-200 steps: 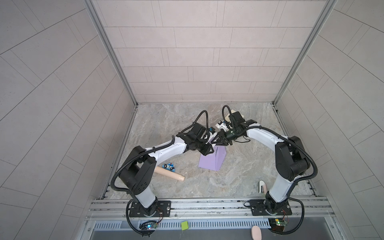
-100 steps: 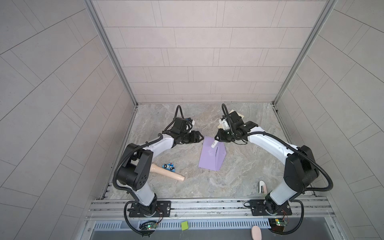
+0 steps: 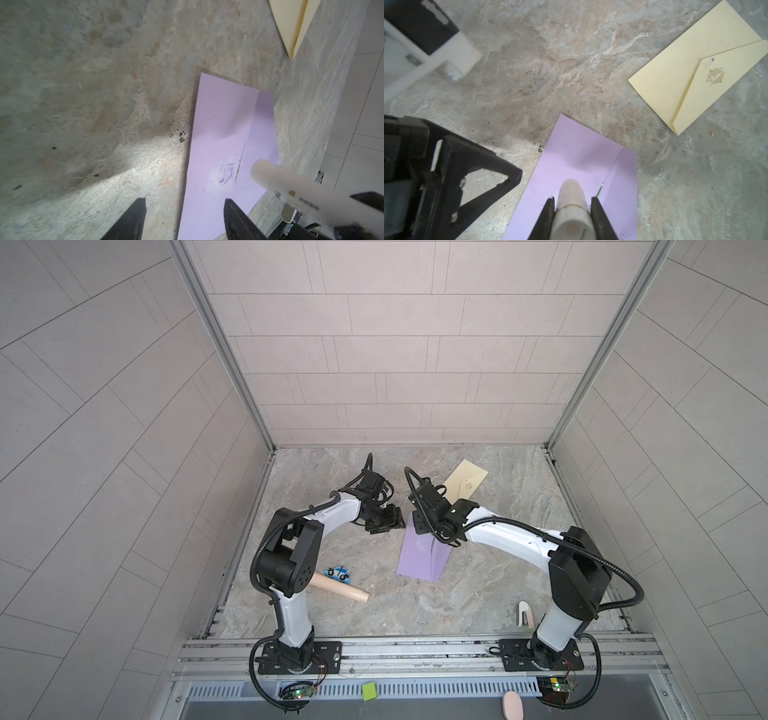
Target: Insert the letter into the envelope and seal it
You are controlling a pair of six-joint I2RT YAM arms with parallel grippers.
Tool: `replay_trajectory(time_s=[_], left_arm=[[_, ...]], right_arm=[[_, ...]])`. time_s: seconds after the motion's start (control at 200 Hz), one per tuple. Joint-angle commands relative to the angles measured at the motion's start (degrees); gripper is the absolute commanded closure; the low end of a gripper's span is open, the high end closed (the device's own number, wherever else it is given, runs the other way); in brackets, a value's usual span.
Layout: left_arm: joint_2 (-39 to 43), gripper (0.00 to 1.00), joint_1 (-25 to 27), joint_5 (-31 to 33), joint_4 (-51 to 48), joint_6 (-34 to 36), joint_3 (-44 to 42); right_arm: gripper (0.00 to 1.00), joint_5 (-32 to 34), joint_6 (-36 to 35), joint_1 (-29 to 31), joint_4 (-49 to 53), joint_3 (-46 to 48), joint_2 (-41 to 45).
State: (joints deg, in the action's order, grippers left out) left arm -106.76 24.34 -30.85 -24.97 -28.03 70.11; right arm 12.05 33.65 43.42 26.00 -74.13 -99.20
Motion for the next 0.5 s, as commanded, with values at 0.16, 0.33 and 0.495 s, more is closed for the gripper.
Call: replay_trajectory(time_s=[0.16,0.33,0.495], left_arm=[[-1.91,0.34,2.42,2.73,-5.24,3.77,3.41],[-3.21,0.34,3.13,3.16,-5.47,3.94,4.73],[-4.95,0.35,3.35,3.21,-5.40,3.83,5.46]], right_arm=[[1.00,0.18,3.53,0.10,-5.49,2.73,-2.32],[1.00,-0.63,5.08,0.60,-4.73,3.73,-3.41],[1.00,-1.53,5.96,0.75,-5.15,6.65,-2.24]])
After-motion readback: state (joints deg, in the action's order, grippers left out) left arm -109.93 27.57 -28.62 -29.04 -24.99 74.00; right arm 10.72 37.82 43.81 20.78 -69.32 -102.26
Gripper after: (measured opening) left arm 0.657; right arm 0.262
